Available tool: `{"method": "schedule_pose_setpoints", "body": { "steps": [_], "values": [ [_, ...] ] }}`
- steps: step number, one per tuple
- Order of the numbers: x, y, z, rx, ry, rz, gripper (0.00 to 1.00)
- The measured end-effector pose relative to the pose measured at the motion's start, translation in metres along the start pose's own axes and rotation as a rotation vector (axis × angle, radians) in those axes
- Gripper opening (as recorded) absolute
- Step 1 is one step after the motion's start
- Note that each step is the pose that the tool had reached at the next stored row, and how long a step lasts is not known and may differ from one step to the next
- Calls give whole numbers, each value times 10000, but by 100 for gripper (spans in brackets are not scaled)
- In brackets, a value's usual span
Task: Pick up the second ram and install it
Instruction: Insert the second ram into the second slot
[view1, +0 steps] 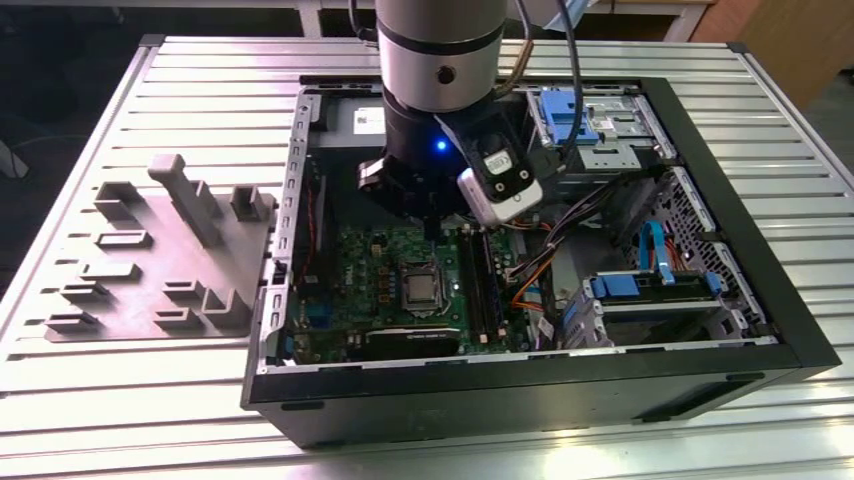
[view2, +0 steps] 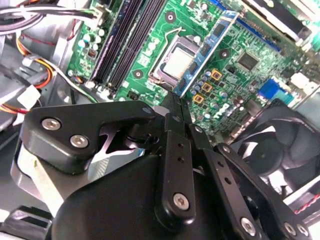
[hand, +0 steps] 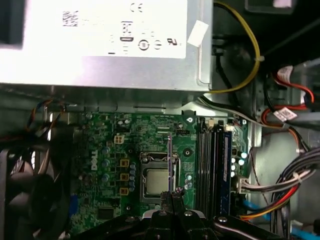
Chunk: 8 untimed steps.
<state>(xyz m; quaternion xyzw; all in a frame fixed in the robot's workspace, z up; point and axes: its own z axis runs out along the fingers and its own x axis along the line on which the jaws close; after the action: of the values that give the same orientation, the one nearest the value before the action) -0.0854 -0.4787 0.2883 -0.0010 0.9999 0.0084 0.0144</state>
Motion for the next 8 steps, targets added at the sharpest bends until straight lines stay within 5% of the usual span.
{"method": "schedule_pose_setpoints", "body": {
  "steps": [8],
  "values": [
    [0,0,7,-4,-5,235,11]
  ]
}}
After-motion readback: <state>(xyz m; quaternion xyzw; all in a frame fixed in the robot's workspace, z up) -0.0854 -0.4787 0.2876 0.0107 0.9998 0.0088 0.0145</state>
